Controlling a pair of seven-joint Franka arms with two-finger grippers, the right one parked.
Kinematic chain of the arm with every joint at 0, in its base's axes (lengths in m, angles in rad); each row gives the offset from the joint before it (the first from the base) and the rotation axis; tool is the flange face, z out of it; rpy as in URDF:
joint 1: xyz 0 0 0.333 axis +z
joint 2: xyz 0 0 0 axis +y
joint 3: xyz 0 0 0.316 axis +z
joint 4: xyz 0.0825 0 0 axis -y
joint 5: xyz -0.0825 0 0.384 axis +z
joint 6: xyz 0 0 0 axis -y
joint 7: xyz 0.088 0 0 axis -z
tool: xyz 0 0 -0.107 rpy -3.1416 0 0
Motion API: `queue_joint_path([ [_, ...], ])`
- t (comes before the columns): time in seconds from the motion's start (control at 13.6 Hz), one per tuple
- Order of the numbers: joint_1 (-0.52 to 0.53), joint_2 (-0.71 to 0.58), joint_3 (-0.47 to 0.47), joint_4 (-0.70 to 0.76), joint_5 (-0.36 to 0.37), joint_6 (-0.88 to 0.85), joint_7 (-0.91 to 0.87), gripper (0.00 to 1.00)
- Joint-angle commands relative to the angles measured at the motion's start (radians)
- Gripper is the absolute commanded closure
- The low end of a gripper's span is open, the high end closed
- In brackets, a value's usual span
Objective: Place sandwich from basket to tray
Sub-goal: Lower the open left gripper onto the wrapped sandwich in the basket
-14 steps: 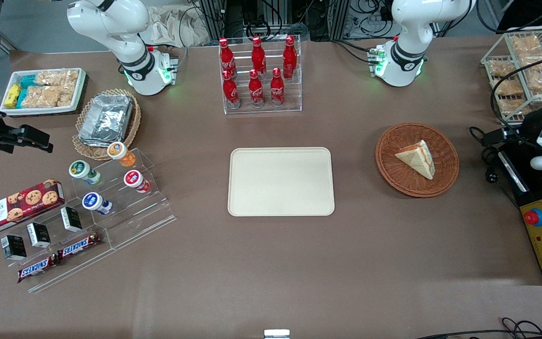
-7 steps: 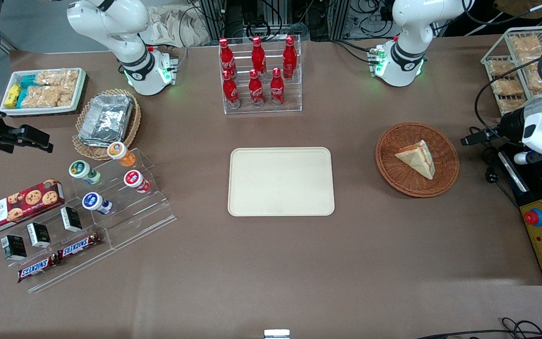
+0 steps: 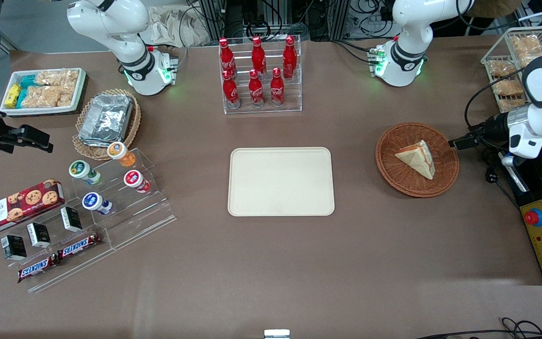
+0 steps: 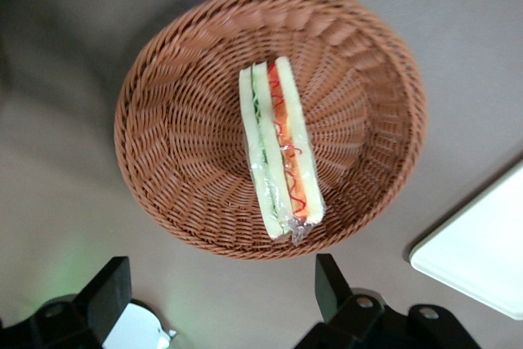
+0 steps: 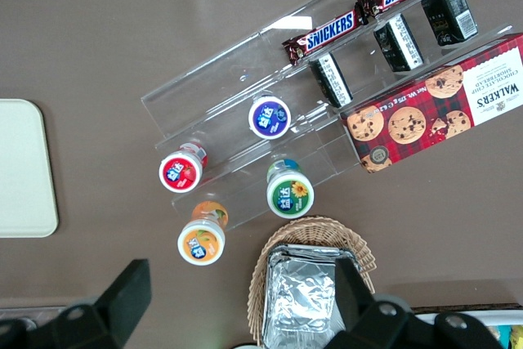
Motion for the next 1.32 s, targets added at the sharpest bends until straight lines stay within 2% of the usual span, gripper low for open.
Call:
queue_joint_path([
  [0.0,-0.011,0.059,-0.005,0.0,-0.022,0.025,-0.065,0.0],
  [0.22,-0.012,0.111,-0.005,-0.008,-0.117,0.071,-0.079,0.0],
  [0.44,-0.017,0.136,-0.005,-0.039,-0.169,0.155,-0.094,0.0],
  [0.66,-0.066,0.156,-0.007,-0.108,-0.232,0.28,-0.139,0.0],
  [0.81,-0.104,0.176,-0.009,-0.137,-0.236,0.341,-0.145,0.0],
  [1.25,-0.123,0.236,-0.009,-0.137,-0.238,0.344,-0.147,0.03],
])
